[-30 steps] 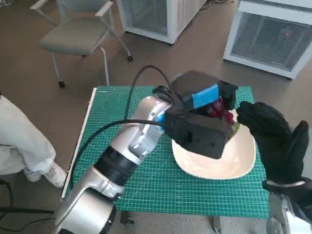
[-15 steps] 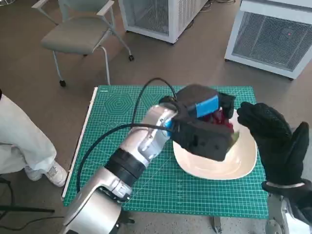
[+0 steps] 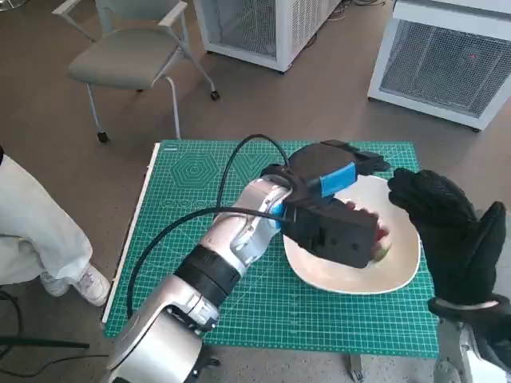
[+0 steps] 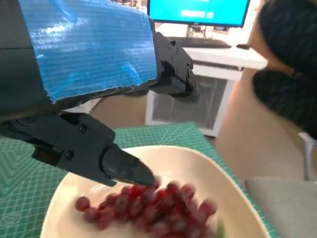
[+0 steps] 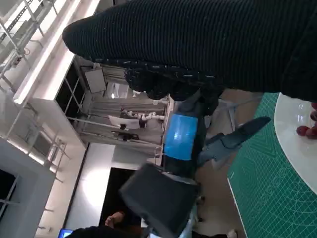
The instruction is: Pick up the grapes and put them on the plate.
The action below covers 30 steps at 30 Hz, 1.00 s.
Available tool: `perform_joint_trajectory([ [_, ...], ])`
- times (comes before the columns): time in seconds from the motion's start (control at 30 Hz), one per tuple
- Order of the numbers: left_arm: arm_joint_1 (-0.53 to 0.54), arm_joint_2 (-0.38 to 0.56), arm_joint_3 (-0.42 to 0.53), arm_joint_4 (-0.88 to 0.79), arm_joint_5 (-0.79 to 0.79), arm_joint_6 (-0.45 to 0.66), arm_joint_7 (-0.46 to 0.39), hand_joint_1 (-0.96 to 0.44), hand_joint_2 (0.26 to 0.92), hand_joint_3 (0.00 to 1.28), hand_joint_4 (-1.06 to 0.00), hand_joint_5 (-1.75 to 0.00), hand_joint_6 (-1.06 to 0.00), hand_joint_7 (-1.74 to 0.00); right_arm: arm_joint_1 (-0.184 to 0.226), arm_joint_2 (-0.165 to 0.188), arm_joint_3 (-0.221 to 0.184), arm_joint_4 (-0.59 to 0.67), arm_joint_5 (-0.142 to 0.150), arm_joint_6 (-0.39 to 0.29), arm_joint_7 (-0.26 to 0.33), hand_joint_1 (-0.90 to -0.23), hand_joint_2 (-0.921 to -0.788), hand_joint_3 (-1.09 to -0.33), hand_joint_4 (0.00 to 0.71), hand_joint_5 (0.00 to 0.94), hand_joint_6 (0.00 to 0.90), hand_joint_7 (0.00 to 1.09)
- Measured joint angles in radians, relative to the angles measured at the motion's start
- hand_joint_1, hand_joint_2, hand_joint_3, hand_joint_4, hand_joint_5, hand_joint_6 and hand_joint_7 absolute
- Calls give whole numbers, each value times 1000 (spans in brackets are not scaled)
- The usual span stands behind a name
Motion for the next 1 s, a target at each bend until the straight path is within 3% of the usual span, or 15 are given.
perform_joint_trajectory([
  [0.23,1,4,7,0,-7,0,3,-654,921,35,-189,-2,-386,-83,1,0,1,0,0,-4,0,-341,-921,-609,426,842,227,1000],
  [0.5,57,52,63,-65,-62,-23,-2,-585,921,42,-203,-7,-426,-92,2,2,9,-1,0,-3,0,-343,-921,-609,422,840,227,1000],
  [0.8,234,145,238,-205,-279,-149,-42,-575,921,98,-249,-19,-420,-68,5,2,13,-5,1,-1,-1,-347,-921,-608,421,840,228,999],
  [1.0,368,170,393,-212,-518,-264,-154,-572,921,131,-273,-20,-391,-41,5,2,13,-5,3,3,-1,-351,-921,-606,420,841,228,1000],
])
